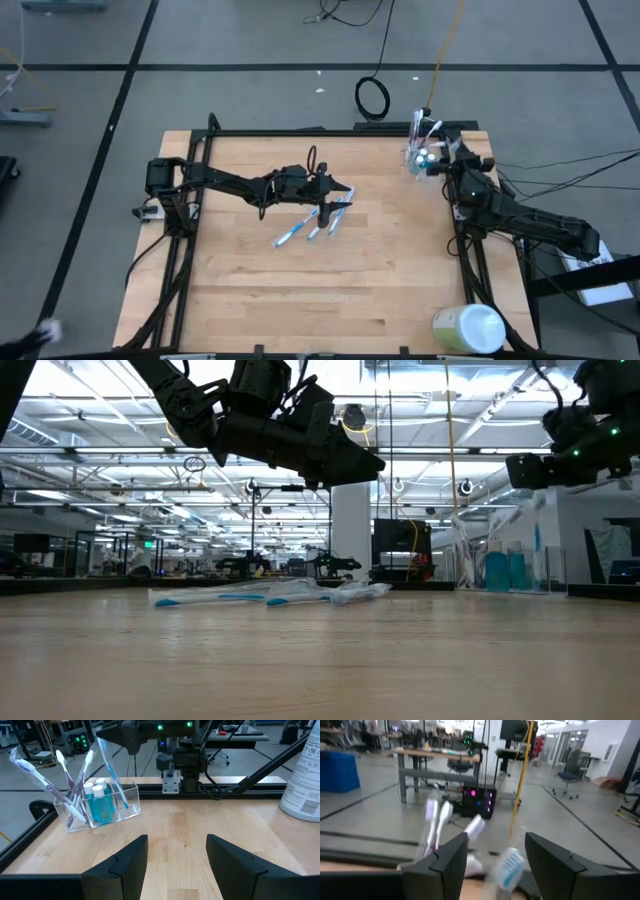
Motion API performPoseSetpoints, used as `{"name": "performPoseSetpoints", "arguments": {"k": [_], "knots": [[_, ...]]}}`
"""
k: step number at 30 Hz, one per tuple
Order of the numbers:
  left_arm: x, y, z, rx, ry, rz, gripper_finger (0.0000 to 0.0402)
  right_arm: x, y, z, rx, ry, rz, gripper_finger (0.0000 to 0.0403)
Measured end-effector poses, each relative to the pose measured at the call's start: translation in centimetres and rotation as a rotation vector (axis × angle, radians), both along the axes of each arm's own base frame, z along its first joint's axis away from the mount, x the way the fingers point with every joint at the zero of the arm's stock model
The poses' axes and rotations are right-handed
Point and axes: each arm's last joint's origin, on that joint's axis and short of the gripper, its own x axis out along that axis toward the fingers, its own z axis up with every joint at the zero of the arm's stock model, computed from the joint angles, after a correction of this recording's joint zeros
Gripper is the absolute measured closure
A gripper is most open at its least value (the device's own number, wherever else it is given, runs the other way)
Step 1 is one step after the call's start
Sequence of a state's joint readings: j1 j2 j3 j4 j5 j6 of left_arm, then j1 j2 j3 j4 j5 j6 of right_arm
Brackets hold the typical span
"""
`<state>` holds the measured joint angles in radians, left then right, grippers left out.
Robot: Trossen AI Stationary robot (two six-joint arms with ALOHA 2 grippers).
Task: Pick & Place toothbrushing station
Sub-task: Adjust the transparent organizer
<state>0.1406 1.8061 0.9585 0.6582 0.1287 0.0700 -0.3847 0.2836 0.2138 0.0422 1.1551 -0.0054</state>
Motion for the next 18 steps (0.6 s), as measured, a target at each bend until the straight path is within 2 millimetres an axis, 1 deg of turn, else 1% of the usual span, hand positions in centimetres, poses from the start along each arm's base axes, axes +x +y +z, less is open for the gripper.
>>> {"name": "performPoseSetpoints", "arguments": {"k": [6,12,15,18], "knots": [[0.0,0.0,-0.1,-0.001,0.005,0.000,0.0192,0.1,0.0,1.1,-0.052,-0.063,0.036,0.0211],[0.0,0.0,-0.1,-0.001,0.006,0.000,0.0192,0.2,0.0,1.1,-0.056,-0.048,0.049,0.0211],[0.0,0.0,-0.1,-0.001,0.006,0.000,0.0192,0.6,0.0,1.1,-0.048,-0.112,0.181,0.0212],[0.0,0.0,-0.1,-0.001,0.006,0.000,0.0192,1.2,0.3,1.2,-0.023,-0.195,0.416,0.0217]]}}
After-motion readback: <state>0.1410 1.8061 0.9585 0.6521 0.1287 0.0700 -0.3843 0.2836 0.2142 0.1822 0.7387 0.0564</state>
